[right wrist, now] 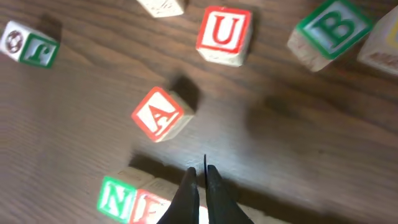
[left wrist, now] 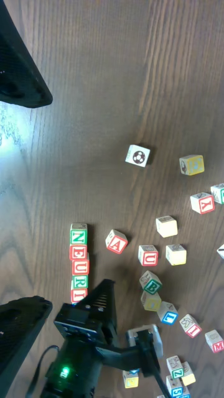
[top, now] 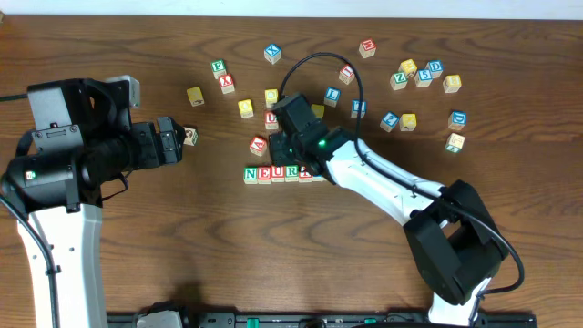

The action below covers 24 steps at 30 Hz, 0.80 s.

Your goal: Spell out NEURIPS

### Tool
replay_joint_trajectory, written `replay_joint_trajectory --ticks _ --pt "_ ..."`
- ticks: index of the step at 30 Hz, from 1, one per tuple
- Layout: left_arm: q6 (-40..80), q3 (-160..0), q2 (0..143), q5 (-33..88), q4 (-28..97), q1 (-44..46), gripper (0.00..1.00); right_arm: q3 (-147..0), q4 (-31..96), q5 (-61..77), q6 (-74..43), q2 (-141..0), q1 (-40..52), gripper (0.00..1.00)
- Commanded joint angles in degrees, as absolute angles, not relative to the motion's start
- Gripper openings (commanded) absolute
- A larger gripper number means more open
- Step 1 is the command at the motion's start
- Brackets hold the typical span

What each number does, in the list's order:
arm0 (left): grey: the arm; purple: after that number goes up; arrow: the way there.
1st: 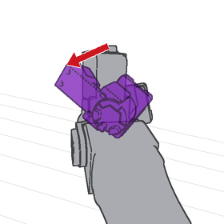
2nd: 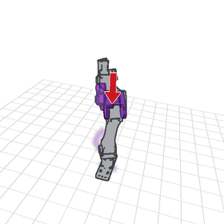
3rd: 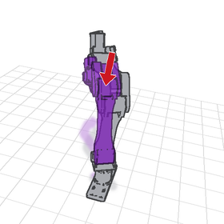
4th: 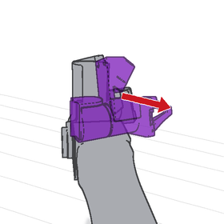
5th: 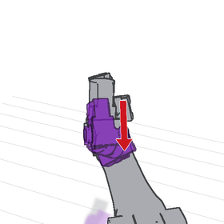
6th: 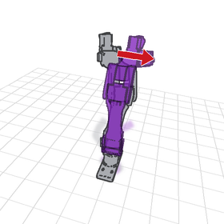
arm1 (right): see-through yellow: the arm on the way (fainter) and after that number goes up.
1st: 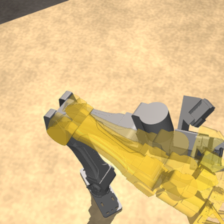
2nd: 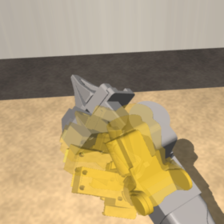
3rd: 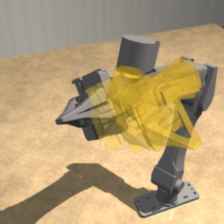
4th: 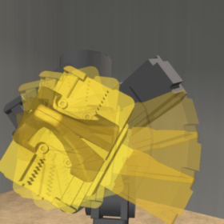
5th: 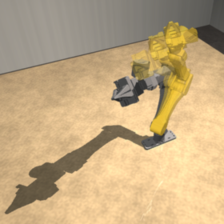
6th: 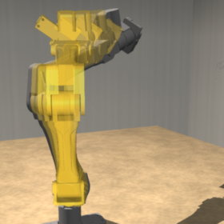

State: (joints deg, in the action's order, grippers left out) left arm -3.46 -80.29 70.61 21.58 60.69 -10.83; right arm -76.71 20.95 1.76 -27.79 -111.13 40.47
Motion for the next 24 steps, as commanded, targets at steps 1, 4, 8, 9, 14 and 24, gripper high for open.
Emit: replay_joint_trajectory --ticks 1,4,8,9,14,24 --pt "-4.1 -81.2 70.4 22.0 60.8 -11.1 0.95 -77.2 20.7 1.5 -31.3 -109.8 43.0 0.01" --pt "-4.1 -81.2 70.4 22.0 60.8 -11.1 0.95 -77.1 20.8 -1.1 -33.7 -109.8 44.3 0.01" --pt "-4.1 -81.2 70.4 22.0 60.8 -11.1 0.95 -77.1 21.0 -2.7 -35.6 -110.1 44.8 0.01" --pt "-4.1 -81.2 70.4 22.0 60.8 -11.1 0.95 -77.1 21.0 -2.9 -35.8 -110.2 44.8 0.01" --pt "-4.1 -81.2 70.4 22.0 60.8 -11.1 0.95 -77.1 22.1 -5.4 -37.2 -111.8 44.8 0.01" --pt "-4.1 -81.2 70.4 22.0 60.8 -11.1 0.95 -77.1 22.4 -5.9 -37.9 -112.7 44.8 0.01"
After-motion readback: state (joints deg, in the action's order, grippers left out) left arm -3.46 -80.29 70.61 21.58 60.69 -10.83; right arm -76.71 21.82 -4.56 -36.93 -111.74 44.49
